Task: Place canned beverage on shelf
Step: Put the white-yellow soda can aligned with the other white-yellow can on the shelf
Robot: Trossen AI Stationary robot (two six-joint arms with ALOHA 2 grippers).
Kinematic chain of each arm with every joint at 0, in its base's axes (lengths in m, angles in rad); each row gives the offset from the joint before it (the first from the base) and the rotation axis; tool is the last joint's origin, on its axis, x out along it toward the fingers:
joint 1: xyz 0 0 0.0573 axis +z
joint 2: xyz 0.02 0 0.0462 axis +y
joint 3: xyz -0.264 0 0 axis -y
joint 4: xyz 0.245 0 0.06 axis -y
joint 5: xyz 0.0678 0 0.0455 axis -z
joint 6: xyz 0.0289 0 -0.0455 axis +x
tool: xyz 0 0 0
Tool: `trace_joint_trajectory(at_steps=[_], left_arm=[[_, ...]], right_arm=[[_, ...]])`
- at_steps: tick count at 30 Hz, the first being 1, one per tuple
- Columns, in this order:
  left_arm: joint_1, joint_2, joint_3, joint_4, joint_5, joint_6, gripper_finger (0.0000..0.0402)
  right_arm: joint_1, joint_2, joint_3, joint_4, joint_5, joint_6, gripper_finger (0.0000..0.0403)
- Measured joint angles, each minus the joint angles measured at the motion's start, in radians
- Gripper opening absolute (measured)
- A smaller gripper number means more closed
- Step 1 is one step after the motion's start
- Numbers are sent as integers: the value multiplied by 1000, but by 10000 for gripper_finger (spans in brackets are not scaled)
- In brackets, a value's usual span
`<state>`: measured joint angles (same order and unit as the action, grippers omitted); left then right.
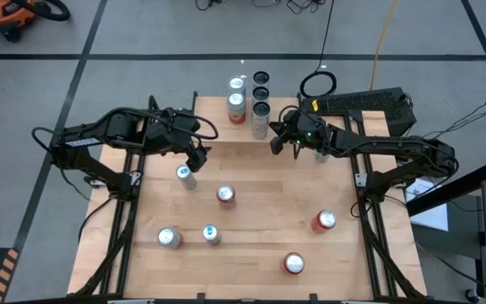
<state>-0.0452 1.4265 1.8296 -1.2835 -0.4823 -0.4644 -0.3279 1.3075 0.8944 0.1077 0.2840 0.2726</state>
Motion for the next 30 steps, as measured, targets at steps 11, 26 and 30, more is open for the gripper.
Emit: trace_joint_trajectory(at_steps=[11, 26, 30], left_arm=[[0, 0, 0, 0, -1, 0, 386], [0, 0, 0, 0, -1, 0, 386], [0, 0, 0, 0, -1, -1, 386]], right_arm=[[0, 0, 0, 1, 1, 0, 4], [0, 0, 0, 20, 0, 2, 4], [0, 0, 0, 20, 0, 3, 4]])
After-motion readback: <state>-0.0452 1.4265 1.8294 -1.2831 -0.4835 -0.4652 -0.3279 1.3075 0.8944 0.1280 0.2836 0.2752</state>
